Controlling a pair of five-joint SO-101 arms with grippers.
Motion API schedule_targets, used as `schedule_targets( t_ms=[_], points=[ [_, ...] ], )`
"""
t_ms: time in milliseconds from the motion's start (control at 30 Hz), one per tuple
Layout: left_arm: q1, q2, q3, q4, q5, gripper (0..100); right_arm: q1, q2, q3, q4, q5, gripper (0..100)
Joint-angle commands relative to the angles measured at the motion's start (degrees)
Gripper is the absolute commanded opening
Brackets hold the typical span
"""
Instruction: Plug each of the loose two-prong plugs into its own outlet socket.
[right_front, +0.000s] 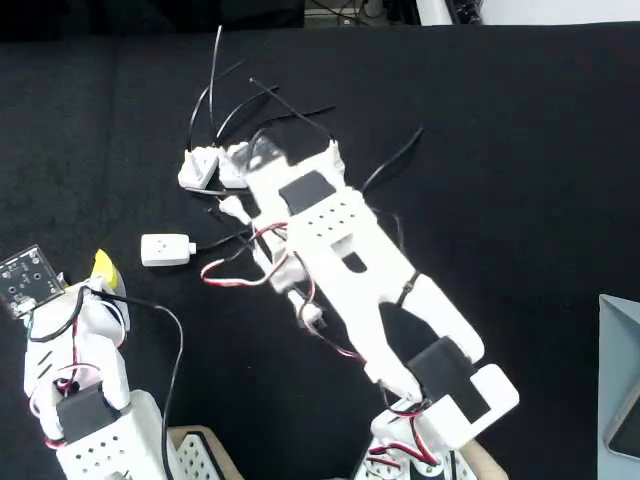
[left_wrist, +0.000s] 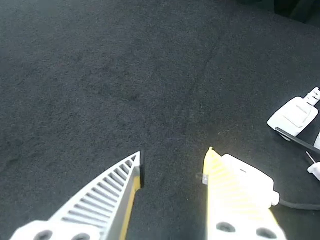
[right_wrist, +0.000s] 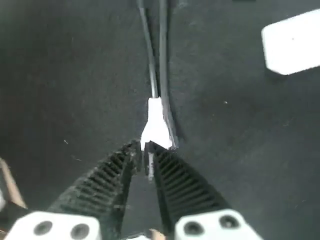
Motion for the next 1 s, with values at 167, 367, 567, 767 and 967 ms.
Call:
schedule_targets(
  t_ms=[167, 367, 567, 767, 967],
  points=[
    [-0.3, -0.2, -0.5, -1.6, -0.4, 21, 1.9, -3.0, 13.7, -17.2, 13.2, 1.5],
    [-0.2, -0.2, -0.5, -1.6, -0.4, 21, 2.1, -4.2, 11.3, -8.3, 12.7, 9.0],
    [-0.3, -0.2, -0.5, -1.6, -0.4, 21, 2.3, -4.5, 11.9, -2.5, 12.7, 17.8],
    [-0.3, -0.2, -0.5, -1.6, -0.4, 21, 2.3, -0.3, 12.9, -6.5, 5.4, 17.9],
    [-0.3, -0.2, -0.5, -1.6, -0.4, 21, 1.8, 4.2, 12.7, -11.2, 2.4, 17.8]
  ],
)
